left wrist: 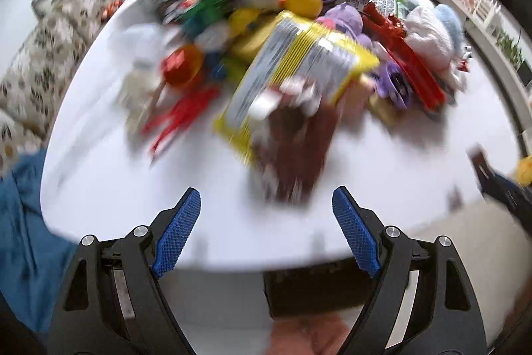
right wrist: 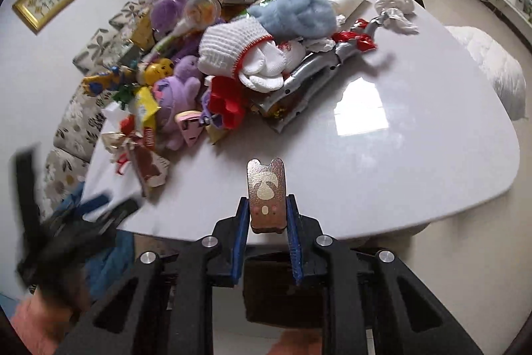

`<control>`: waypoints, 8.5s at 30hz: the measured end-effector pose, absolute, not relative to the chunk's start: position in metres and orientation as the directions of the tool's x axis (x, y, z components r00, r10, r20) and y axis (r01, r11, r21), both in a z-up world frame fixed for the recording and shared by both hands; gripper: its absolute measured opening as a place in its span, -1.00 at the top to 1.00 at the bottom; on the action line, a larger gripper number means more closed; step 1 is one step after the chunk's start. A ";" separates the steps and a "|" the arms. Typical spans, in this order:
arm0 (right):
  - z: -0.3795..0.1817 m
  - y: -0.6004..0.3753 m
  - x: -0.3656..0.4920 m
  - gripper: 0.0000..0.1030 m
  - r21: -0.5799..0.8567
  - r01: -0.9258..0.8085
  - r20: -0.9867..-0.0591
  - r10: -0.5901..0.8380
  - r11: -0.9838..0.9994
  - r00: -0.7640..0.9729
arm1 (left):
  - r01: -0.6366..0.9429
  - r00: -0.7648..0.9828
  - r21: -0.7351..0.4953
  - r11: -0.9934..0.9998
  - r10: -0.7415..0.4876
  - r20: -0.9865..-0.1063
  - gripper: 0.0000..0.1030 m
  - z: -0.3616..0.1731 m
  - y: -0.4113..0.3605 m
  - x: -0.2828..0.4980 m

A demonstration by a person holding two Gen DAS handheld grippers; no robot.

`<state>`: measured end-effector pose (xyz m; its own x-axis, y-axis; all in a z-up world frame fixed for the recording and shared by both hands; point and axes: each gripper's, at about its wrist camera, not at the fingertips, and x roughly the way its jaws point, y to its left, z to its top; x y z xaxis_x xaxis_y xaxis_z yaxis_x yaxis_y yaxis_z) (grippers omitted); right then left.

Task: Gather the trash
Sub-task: 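Grasp the brown cake-slice wrapper with the left tool while the right tool grasps a brown bar, then carry both items down into the cardboard box and open both tools, then grasp the crumpled white paper with the left tool while the right tool grasps the yellow wafer packet, then lower both tools into the cardboard box and release paper and wafer packet, then grasp the red figurine with the left tool while the right tool grasps the white knit toy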

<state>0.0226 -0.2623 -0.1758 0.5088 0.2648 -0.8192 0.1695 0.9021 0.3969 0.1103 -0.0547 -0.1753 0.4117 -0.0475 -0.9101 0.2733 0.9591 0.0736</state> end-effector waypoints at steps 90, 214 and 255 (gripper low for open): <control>-0.197 -0.179 -0.016 -0.72 0.477 -0.177 -0.763 0.505 0.861 0.404 | 0.100 -0.009 -0.155 0.983 -0.155 -0.988 -0.54 -0.282 0.039 -0.069; -0.125 -0.219 0.103 -0.68 0.127 0.144 -0.801 0.016 0.981 0.598 | 0.351 0.331 -0.087 0.932 -0.210 -0.920 -0.58 -0.170 0.039 -0.031; -0.120 -0.263 -0.049 -0.01 0.411 0.235 -0.802 0.227 0.881 0.552 | 0.463 0.426 0.059 0.884 -0.163 -0.890 0.02 -0.193 0.028 0.168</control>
